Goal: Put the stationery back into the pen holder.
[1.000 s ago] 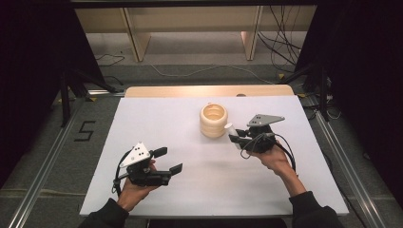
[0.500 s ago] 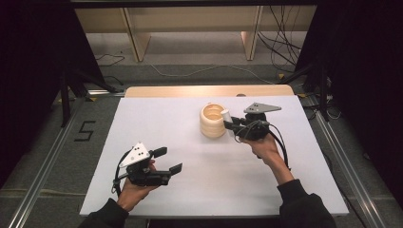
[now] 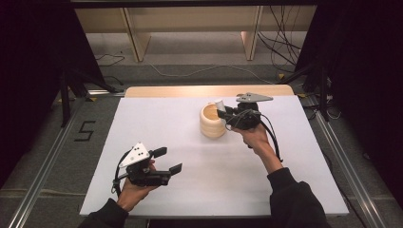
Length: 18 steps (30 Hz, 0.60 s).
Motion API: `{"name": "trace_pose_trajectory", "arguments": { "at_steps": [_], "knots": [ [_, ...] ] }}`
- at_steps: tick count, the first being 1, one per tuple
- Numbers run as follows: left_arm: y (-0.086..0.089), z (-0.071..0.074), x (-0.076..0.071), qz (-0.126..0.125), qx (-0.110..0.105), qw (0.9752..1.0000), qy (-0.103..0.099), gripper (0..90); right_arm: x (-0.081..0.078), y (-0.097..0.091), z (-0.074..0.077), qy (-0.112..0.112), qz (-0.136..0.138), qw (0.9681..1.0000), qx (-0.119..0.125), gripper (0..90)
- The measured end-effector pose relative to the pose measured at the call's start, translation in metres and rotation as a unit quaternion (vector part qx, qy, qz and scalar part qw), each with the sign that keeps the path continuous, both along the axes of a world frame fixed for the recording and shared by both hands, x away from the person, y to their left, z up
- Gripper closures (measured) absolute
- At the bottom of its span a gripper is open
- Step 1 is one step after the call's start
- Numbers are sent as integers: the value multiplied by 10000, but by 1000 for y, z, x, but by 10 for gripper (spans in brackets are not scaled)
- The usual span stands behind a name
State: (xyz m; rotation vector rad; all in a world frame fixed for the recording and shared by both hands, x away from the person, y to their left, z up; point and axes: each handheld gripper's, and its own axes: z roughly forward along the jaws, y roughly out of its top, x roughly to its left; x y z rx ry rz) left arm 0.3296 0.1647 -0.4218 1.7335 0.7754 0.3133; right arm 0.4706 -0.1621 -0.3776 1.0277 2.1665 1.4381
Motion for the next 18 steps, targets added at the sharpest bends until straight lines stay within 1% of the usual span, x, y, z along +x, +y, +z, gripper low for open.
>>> {"name": "trace_pose_trajectory", "arguments": {
  "at_steps": [1, 4, 10, 13, 18],
  "knots": [
    [0, 0, 0, -2, 2, 10000, -2, 155, 1, 1, 1, -39, -6, 10000, 1, 693],
    [0, 0, 0, 3, -8, 10000, 0, 155, 5, 5, 2, -60, -25, 10000, 19, 694],
    [0, 0, 0, 6, -6, 10000, -1, 155, 13, 10, 2, -30, -76, 10000, 18, 693],
    [0, 0, 0, 17, -29, 10000, 5, 155, 18, 12, 2, 30, -136, 9999, 101, 693],
    [0, 0, 0, 9, -19, 10000, 0, 155, 27, 15, -1, 72, -290, 9995, 95, 693]
  ]
}}
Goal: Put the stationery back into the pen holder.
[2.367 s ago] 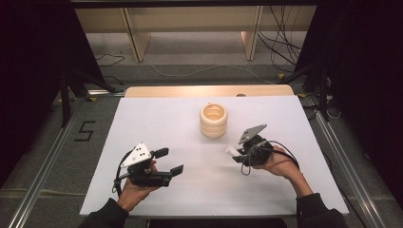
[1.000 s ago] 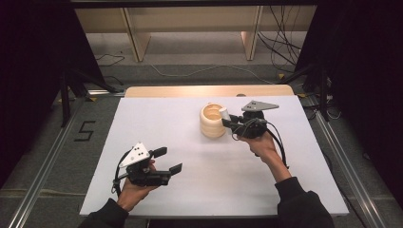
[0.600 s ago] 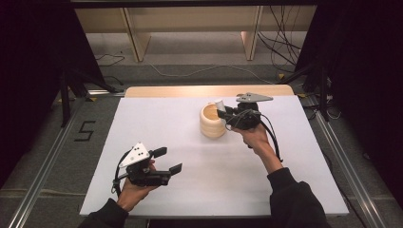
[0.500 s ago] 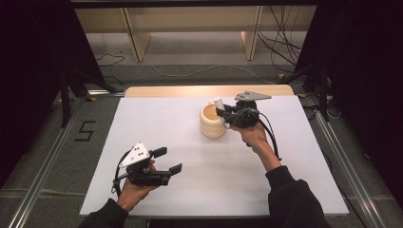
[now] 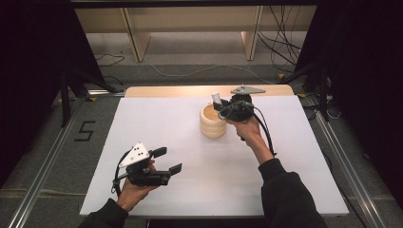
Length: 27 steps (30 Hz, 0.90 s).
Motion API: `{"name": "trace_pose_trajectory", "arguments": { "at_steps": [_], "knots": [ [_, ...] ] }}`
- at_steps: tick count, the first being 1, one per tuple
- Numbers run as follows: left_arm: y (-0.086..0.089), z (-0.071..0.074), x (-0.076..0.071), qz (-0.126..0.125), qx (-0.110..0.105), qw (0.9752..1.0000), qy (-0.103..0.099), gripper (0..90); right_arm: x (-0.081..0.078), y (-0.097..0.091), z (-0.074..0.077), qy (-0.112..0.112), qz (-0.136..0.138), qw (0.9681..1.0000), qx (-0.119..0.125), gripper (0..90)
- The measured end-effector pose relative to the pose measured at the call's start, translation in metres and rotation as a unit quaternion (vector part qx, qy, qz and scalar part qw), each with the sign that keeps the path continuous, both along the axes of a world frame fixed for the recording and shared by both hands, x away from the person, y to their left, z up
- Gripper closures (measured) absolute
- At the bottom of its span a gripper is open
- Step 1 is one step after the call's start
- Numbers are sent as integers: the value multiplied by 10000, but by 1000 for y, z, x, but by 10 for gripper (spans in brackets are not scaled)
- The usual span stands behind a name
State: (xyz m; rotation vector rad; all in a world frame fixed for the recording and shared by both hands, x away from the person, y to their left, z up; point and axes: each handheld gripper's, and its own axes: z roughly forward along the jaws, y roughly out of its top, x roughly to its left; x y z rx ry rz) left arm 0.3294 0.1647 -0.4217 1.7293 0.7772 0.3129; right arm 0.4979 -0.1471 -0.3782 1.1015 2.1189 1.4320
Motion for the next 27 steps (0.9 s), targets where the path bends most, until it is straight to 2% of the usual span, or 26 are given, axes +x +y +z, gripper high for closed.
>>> {"name": "trace_pose_trajectory", "arguments": {
  "at_steps": [13, 27],
  "knots": [
    [1, 0, 0, 2, 14, 10000, -11, 155, 16, 17, -13, 25, -247, 9996, -153, 693],
    [0, 0, 0, -1, 2, 10000, -12, 155, 24, 22, -25, 182, -386, 9988, -241, 692]
  ]
}}
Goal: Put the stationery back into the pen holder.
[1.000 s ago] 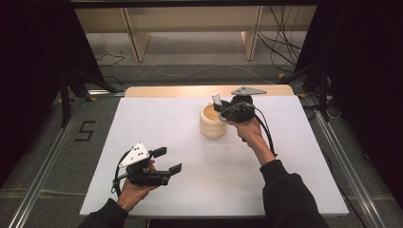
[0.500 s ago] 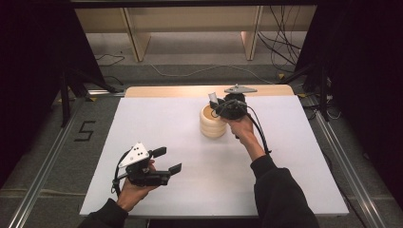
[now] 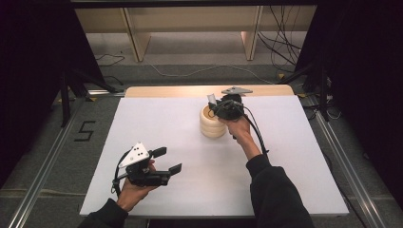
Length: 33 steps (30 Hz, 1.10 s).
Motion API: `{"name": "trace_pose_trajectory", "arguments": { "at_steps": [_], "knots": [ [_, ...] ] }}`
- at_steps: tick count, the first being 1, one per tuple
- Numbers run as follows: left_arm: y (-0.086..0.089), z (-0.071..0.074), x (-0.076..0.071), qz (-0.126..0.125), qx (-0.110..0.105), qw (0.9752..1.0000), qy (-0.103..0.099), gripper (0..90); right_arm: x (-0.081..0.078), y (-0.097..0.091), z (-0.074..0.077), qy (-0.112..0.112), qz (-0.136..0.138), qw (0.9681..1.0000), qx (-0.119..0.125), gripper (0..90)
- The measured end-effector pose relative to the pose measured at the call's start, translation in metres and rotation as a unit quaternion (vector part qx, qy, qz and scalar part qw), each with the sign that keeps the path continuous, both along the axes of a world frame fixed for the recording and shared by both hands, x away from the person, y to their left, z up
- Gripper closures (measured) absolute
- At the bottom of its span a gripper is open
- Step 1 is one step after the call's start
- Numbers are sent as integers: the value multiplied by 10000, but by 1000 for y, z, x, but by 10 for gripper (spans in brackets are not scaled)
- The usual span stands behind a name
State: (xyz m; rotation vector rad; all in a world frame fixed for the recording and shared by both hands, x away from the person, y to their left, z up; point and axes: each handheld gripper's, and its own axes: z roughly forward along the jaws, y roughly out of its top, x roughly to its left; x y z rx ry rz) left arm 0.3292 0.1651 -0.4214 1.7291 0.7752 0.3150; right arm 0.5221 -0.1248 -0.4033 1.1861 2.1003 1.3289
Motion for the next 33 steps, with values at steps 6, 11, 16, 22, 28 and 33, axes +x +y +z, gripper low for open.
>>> {"name": "trace_pose_trajectory", "arguments": {
  "at_steps": [6, 11, 16, 22, 28, 33],
  "knots": [
    [0, 0, 0, 5, 14, 10000, 9, 155, 1, 2, -5, 68, 25, 9999, -99, 691],
    [0, 0, 0, 6, 9, 10000, 3, 155, 2, 4, -8, 144, 34, 9997, -170, 691],
    [0, 0, 0, 1, 14, 10000, 4, 155, 1, 6, -11, 223, 37, 9994, -250, 691],
    [0, 0, 0, 2, 5, 10000, -1, 155, 2, 5, -13, 331, -3, 9990, -287, 689],
    [0, 0, 0, -11, 9, 10000, 4, 155, 3, 4, -16, 564, 22, 9976, -402, 657],
    [0, 0, 0, -7, 17, 10000, 5, 155, 1, 0, -11, 621, 79, 9977, -263, 513]
  ]
}}
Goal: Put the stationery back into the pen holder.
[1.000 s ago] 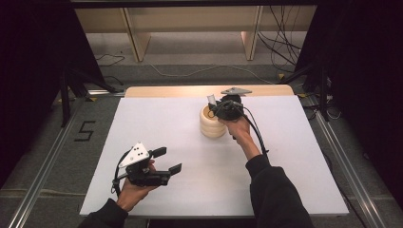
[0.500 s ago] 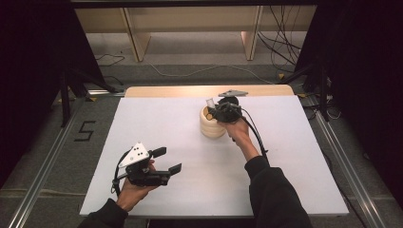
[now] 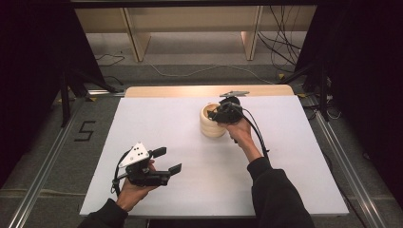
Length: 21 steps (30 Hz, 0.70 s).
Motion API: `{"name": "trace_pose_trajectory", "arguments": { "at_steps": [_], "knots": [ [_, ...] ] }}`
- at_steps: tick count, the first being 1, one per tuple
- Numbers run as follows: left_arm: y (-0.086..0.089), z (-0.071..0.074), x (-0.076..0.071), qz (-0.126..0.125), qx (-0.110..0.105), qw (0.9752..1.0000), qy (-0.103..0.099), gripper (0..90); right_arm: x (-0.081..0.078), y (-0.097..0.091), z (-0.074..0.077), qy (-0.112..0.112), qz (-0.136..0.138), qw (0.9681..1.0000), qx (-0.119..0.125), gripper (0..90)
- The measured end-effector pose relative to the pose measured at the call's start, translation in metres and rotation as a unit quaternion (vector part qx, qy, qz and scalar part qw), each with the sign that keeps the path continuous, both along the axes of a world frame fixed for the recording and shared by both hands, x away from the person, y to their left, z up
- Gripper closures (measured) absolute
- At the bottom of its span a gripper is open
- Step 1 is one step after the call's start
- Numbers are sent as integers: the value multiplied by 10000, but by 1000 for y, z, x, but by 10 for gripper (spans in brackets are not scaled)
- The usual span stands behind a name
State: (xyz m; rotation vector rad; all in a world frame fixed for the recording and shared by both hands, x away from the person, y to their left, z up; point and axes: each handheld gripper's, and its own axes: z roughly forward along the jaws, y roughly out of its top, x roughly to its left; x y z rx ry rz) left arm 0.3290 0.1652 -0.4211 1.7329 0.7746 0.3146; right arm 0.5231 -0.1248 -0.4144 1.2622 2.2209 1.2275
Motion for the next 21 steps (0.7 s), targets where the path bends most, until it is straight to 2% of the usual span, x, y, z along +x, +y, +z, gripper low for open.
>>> {"name": "trace_pose_trajectory", "arguments": {
  "at_steps": [5, 11, 21],
  "knots": [
    [0, 0, 0, 4, -1, 10000, 1, 155, -6, -5, 12, -190, 3, 9997, 150, 455],
    [-1, 0, 0, -6, 11, 10000, 3, 155, -15, -9, 23, -268, 116, 9995, 80, 420],
    [0, 0, 0, -4, 13, 10000, 7, 155, -37, -14, 38, -407, 357, 9984, 190, 354]
  ]
}}
